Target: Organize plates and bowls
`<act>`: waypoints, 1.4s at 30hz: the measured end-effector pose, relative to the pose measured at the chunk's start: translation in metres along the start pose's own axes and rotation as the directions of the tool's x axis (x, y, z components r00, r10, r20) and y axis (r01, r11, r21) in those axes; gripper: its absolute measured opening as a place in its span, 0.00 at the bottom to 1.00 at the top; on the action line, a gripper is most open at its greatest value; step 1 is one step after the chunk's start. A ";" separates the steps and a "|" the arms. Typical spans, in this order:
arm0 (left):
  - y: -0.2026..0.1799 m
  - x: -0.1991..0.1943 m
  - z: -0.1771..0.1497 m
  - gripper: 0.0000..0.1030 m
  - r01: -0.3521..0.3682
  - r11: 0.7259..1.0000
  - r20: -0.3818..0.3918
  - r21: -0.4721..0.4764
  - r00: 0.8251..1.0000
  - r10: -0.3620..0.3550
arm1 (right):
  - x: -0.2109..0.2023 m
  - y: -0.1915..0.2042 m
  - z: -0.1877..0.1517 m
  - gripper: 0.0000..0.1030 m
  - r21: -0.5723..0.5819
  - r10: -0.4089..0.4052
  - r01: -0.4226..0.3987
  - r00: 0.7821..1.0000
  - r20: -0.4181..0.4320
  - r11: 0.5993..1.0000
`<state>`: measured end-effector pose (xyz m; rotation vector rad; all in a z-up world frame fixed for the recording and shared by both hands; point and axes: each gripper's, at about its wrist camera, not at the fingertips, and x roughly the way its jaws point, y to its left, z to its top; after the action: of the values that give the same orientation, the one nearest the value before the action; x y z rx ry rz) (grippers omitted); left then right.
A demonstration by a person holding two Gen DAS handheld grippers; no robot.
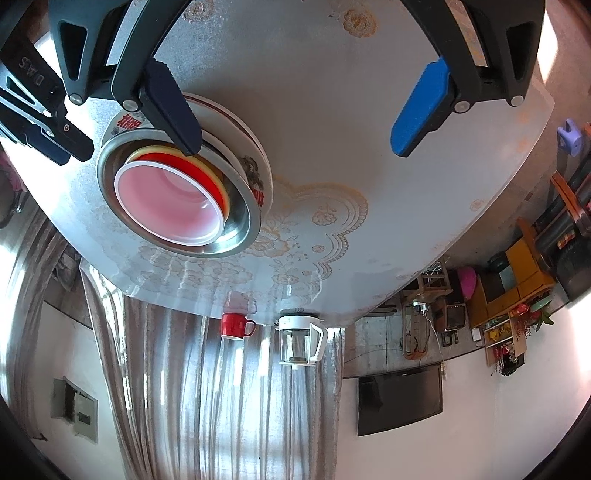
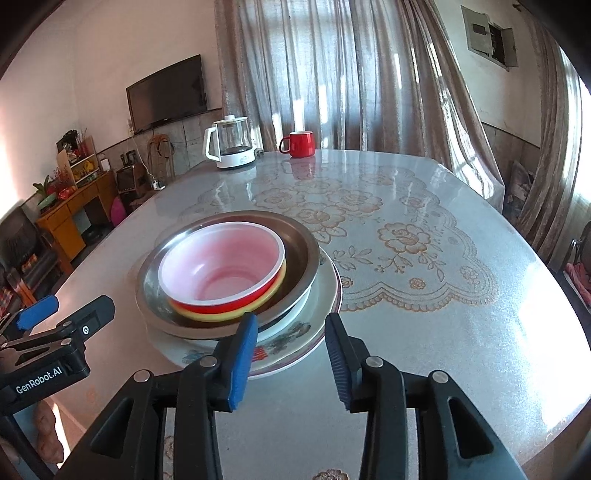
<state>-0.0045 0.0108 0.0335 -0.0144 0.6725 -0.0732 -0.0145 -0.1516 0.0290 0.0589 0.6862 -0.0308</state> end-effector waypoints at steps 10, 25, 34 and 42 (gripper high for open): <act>-0.002 0.001 0.000 1.00 0.003 1.000 -0.003 -0.007 1.000 -0.003 | 0.001 0.001 0.001 0.38 0.002 -0.008 0.008 1.000 0.005 1.000; 0.002 0.002 0.001 1.00 -0.012 1.000 0.002 -0.024 1.000 0.012 | 0.000 0.003 0.000 0.38 0.002 -0.004 0.004 1.000 0.003 1.000; 0.003 0.001 0.000 1.00 -0.013 1.000 0.005 -0.026 1.000 0.013 | 0.002 0.004 0.000 0.38 0.002 -0.003 0.003 1.000 0.000 1.000; 0.003 0.001 0.000 1.00 -0.009 1.000 0.003 -0.024 1.000 0.009 | 0.002 0.004 0.000 0.38 0.004 -0.003 0.003 1.000 0.000 1.000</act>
<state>-0.0036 0.0138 0.0325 -0.0341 0.6707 -0.0566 -0.0130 -0.1476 0.0280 0.0611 0.6862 -0.0353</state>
